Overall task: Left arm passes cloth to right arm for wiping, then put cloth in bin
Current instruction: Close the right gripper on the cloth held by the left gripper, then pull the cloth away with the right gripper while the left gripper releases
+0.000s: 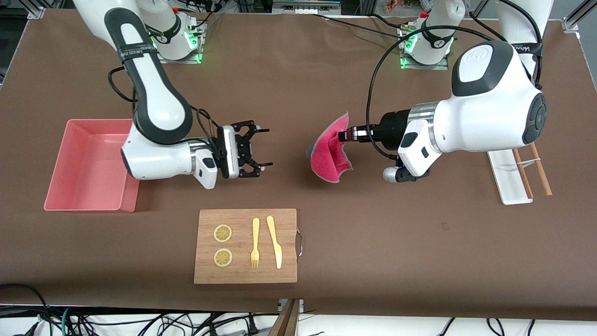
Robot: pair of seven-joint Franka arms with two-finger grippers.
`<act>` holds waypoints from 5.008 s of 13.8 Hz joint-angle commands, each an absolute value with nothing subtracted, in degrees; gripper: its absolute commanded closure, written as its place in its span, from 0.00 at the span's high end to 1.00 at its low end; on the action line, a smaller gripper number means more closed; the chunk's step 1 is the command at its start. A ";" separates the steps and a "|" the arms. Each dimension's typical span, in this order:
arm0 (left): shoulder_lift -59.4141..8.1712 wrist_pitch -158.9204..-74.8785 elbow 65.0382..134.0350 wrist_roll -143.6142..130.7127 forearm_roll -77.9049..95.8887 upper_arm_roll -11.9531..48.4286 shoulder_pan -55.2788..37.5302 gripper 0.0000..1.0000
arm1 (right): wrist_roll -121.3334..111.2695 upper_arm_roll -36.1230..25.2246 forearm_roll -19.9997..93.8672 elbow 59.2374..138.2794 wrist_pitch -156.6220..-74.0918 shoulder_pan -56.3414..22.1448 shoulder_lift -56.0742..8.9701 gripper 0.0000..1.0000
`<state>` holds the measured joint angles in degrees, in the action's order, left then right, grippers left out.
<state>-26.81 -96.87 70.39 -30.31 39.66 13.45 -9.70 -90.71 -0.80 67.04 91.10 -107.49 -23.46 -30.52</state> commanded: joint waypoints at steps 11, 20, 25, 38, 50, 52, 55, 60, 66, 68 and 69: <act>-27.42 -97.21 69.43 -30.94 40.96 13.54 -10.37 0.00 | -72.60 -1.23 74.53 86.84 -124.72 -34.45 -30.50 1.00; -27.42 -97.21 69.43 -30.76 40.96 13.54 -10.37 0.00 | -77.60 -1.67 73.92 85.52 -127.26 -34.45 -32.08 1.00; -27.42 -97.21 69.43 -30.76 40.87 13.54 -10.28 0.00 | -76.47 -1.67 74.00 85.34 -132.80 -36.38 -32.17 0.99; -27.42 -97.21 69.43 -30.67 40.87 13.54 -10.28 0.00 | -75.51 -1.67 74.35 85.25 -135.44 -37.09 -32.17 0.00; -27.33 -97.12 69.43 -30.50 40.08 13.45 -9.85 0.99 | -70.58 -3.78 69.00 85.34 -130.08 -36.83 -30.41 0.00; -27.16 -97.03 69.52 -30.59 39.82 13.45 -9.49 1.00 | -70.49 -3.87 68.91 85.34 -129.99 -36.83 -30.06 0.00; -27.07 -96.86 69.52 -30.59 39.81 13.54 -9.49 1.00 | -70.23 -6.32 68.03 85.95 -126.49 -36.83 -29.36 0.00; -25.85 -93.18 69.52 -28.57 33.17 13.27 -8.44 1.00 | -70.05 -8.17 57.94 91.74 -119.28 -32.00 -25.50 0.00; -21.71 -83.43 69.87 -21.98 13.99 13.10 -8.18 1.00 | -53.21 -10.20 38.80 102.37 -116.98 -28.13 -15.22 0.00; -21.01 -80.52 69.79 -21.10 8.82 13.36 -7.38 1.00 | -43.91 -10.11 32.63 105.11 -114.63 -26.47 -12.67 0.00; -20.66 -79.55 69.87 -19.88 6.09 13.71 -7.47 1.00 | -38.46 -10.19 29.74 105.29 -113.13 -26.02 -12.05 0.00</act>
